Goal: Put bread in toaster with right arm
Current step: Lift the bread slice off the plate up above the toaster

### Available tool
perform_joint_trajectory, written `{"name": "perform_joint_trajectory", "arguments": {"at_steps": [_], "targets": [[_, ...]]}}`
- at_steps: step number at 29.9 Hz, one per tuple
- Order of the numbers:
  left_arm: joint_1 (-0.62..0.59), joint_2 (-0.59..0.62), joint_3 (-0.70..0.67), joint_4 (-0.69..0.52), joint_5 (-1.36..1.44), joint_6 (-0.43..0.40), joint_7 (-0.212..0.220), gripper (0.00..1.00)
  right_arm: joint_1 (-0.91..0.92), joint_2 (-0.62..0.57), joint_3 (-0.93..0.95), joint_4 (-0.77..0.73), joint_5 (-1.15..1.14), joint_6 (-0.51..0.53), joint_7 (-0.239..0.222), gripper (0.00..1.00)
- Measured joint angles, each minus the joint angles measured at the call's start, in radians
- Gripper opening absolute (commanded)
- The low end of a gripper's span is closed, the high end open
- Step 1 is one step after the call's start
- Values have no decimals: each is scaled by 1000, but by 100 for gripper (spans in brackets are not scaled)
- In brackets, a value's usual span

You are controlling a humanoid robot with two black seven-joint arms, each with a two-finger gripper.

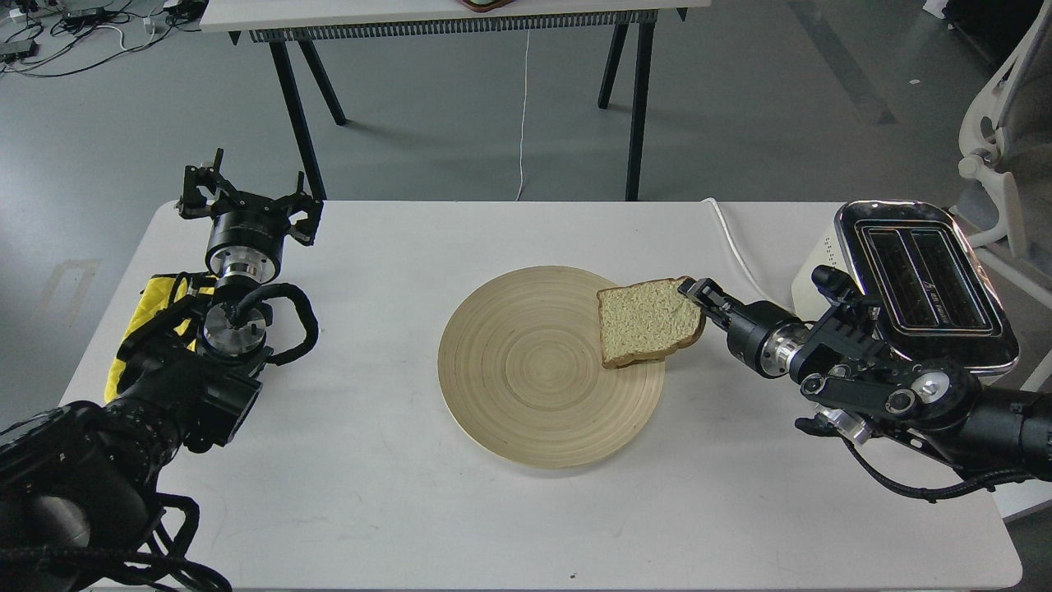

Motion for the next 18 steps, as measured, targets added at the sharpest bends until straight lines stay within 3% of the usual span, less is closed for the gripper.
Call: {"name": "perform_joint_trajectory", "arguments": {"at_steps": [7, 18], "targets": [[0, 0, 0, 0, 0, 0, 0, 100, 46, -78, 134, 73, -6, 0, 3, 0], [0, 0, 0, 0, 0, 0, 0, 100, 269, -434, 130, 197, -105, 17, -27, 0]]}}
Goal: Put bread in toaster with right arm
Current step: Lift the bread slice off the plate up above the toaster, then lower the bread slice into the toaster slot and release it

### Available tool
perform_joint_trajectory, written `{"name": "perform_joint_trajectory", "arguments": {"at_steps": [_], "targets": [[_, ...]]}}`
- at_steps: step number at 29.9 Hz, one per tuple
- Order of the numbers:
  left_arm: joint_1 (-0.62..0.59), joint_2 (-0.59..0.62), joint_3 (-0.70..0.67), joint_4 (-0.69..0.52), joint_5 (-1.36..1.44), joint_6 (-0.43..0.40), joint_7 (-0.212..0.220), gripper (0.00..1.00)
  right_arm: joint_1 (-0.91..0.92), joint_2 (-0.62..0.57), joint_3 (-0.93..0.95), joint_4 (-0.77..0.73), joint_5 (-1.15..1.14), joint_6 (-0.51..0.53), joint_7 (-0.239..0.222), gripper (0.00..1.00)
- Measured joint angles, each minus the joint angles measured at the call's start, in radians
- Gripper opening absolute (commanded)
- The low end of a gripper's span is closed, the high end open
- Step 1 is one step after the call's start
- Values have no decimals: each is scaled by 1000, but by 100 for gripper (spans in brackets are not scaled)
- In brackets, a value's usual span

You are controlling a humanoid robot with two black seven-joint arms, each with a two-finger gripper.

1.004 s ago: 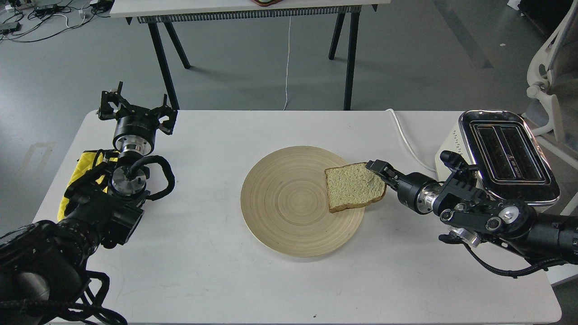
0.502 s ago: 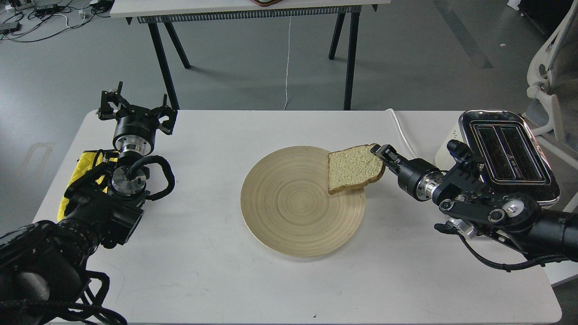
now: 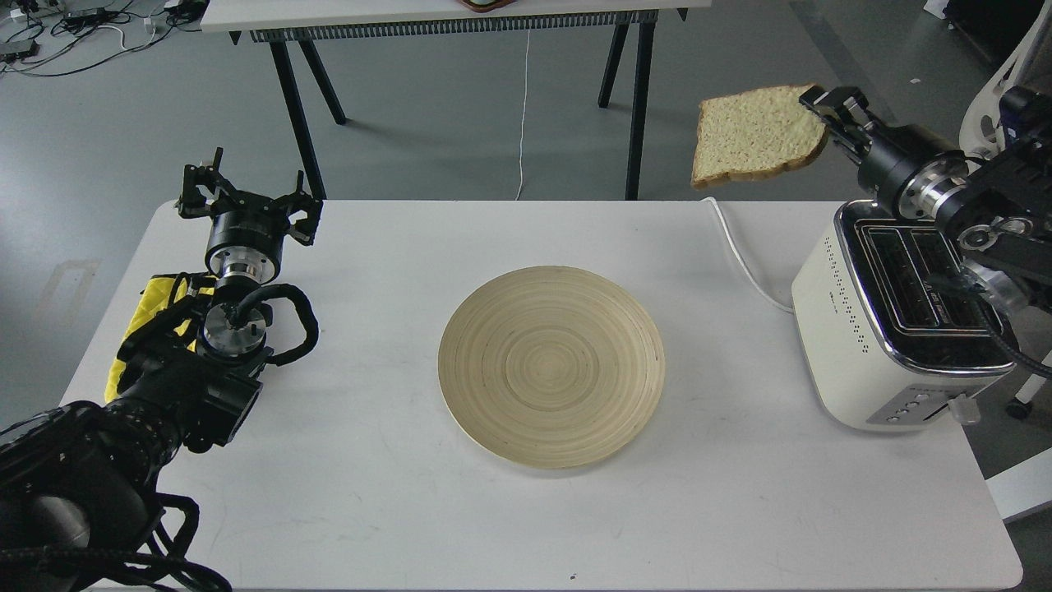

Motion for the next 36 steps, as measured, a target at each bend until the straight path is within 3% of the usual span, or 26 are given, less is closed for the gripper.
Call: {"name": "perform_joint_trajectory", "arguments": {"at_steps": [6, 16, 36], "targets": [[0, 0, 0, 0, 0, 0, 0, 100, 15, -192, -25, 39, -177, 12, -23, 0], [0, 0, 0, 0, 0, 0, 0, 100, -4, -412, -80, 131, -295, 28, -13, 0], [1, 0, 0, 0, 0, 0, 0, 100, -63, -444, -80, 208, -309, 40, -15, 0]]}}
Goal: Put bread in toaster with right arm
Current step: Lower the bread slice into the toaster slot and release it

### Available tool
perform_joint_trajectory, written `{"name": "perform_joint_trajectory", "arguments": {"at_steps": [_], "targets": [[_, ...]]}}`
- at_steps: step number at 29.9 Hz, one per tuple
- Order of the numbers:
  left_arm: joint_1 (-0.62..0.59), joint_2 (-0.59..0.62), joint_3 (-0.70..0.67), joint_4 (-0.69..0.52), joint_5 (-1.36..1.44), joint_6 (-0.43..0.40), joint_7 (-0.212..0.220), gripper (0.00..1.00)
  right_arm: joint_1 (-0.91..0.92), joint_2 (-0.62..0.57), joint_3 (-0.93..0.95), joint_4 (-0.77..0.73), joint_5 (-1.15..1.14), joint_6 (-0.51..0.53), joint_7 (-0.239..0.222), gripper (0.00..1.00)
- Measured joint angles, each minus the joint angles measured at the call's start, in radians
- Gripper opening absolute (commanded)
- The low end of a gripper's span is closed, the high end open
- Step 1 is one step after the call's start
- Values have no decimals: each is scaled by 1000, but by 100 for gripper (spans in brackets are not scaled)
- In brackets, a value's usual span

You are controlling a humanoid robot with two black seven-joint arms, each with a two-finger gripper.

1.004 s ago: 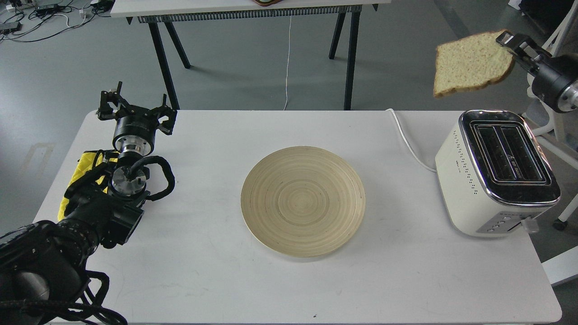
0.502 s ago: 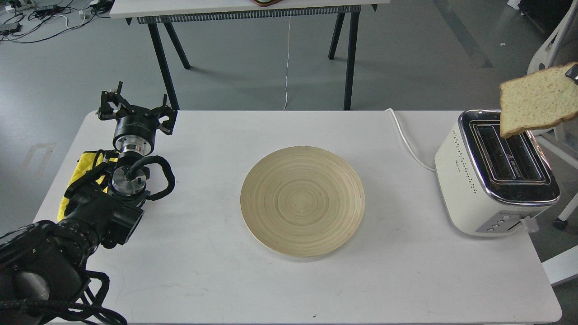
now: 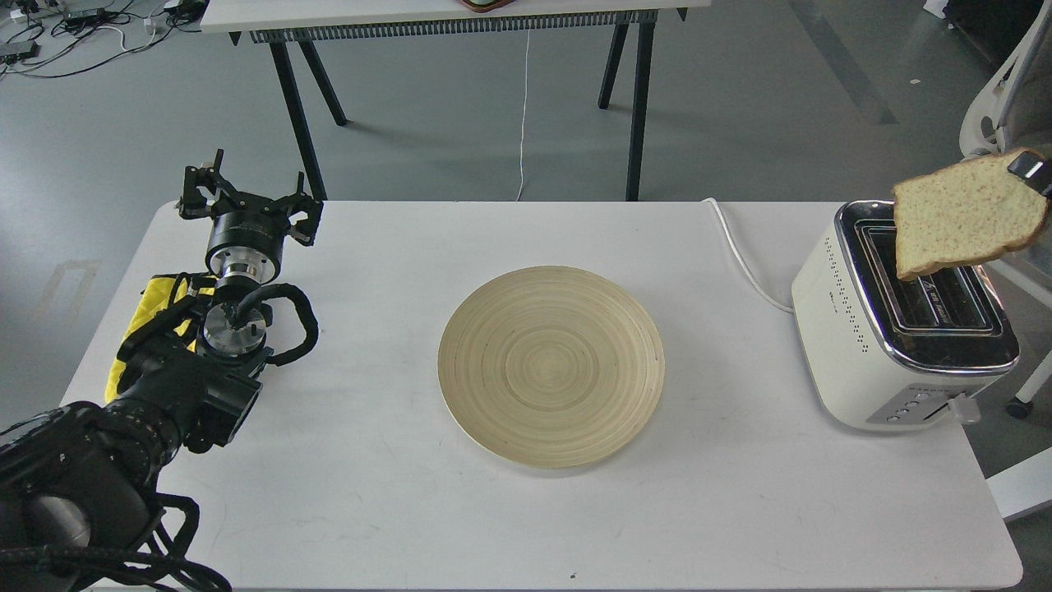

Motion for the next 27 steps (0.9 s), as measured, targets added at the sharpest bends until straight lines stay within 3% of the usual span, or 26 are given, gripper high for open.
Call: {"name": "perform_joint_trajectory", "arguments": {"at_steps": [21, 27], "targets": [[0, 0, 0, 0, 0, 0, 0, 100, -76, 8, 1, 0, 0, 0, -2, 1], [-1, 0, 0, 0, 0, 0, 0, 100, -94, 16, 1, 0, 0, 0, -3, 9]]}}
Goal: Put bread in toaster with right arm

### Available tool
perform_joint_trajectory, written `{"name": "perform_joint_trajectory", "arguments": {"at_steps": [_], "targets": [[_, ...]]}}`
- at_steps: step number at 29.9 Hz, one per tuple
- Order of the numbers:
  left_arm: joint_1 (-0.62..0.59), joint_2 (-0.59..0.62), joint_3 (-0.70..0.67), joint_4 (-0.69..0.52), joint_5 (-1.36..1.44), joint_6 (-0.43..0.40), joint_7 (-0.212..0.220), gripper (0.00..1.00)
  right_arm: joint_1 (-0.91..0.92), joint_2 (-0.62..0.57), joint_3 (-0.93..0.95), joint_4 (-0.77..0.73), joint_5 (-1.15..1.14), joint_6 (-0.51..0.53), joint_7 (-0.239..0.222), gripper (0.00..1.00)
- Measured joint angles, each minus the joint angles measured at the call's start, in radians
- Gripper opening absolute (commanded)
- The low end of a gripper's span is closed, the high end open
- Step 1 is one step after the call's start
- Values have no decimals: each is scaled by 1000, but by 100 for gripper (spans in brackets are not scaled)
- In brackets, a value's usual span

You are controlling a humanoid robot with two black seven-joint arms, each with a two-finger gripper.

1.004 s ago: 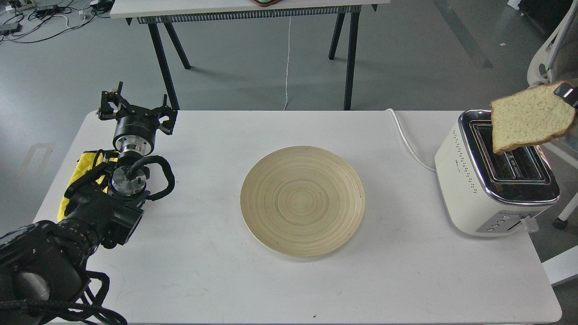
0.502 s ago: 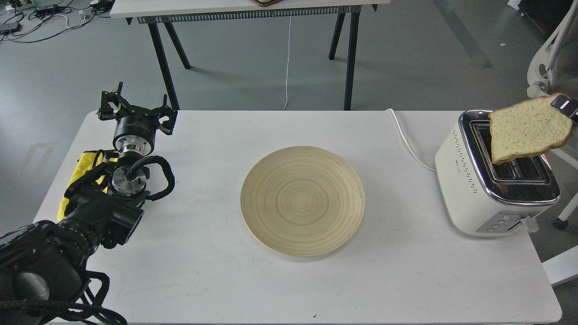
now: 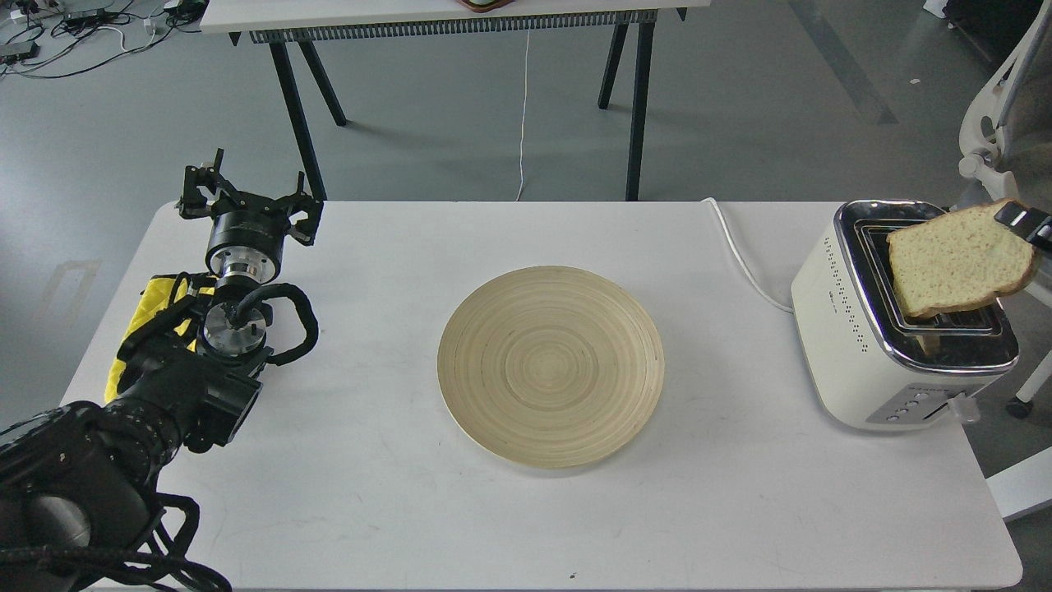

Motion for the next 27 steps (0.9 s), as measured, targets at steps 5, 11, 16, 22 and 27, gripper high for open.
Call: {"name": "perform_joint_trajectory", "arguments": {"at_steps": [5, 11, 16, 22, 27], "targets": [[0, 0, 0, 0, 0, 0, 0, 100, -5, 17, 3, 0, 0, 0, 0, 34], [0, 0, 0, 0, 0, 0, 0, 100, -5, 33, 15, 1, 1, -4, 0, 61], [0, 0, 0, 0, 0, 0, 0, 100, -2, 41, 26, 2, 7, -6, 0, 90], [0, 0, 0, 0, 0, 0, 0, 100, 0, 44, 116, 42, 24, -5, -1, 97], [0, 0, 0, 0, 0, 0, 0, 100, -2, 124, 225, 65, 113, -1, -1, 97]]}}
